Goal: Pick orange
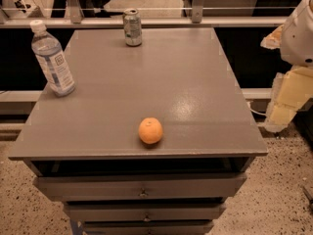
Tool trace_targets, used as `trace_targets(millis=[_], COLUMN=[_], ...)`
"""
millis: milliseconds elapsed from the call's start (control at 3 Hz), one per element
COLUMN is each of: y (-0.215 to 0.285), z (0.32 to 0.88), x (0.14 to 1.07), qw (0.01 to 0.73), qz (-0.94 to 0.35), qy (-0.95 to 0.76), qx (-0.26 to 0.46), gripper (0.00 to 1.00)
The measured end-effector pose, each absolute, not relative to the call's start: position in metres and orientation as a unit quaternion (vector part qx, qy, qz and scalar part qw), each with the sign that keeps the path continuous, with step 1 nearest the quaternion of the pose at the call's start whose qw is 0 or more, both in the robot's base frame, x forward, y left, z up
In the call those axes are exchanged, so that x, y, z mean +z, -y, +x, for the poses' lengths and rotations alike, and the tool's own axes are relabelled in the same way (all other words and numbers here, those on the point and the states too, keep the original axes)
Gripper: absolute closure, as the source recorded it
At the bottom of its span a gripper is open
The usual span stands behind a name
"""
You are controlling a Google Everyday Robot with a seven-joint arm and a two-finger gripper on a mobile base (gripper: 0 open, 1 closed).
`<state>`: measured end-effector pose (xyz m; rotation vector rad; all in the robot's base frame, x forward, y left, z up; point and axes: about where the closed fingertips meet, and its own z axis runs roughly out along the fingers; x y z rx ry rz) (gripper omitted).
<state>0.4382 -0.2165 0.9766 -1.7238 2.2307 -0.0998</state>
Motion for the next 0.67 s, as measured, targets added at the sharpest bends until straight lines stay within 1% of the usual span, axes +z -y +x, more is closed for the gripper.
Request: trace_targets(millis=[333,667], y=[0.216,0.187], z=[0.438,0.446], x=[0.977,0.957], qw=[0.16,0.181], qz=[-0.603,-0.611], qy=[-0.781,-0.77], qx=[-0.035,-0.002], gripper=[0.0,0.0])
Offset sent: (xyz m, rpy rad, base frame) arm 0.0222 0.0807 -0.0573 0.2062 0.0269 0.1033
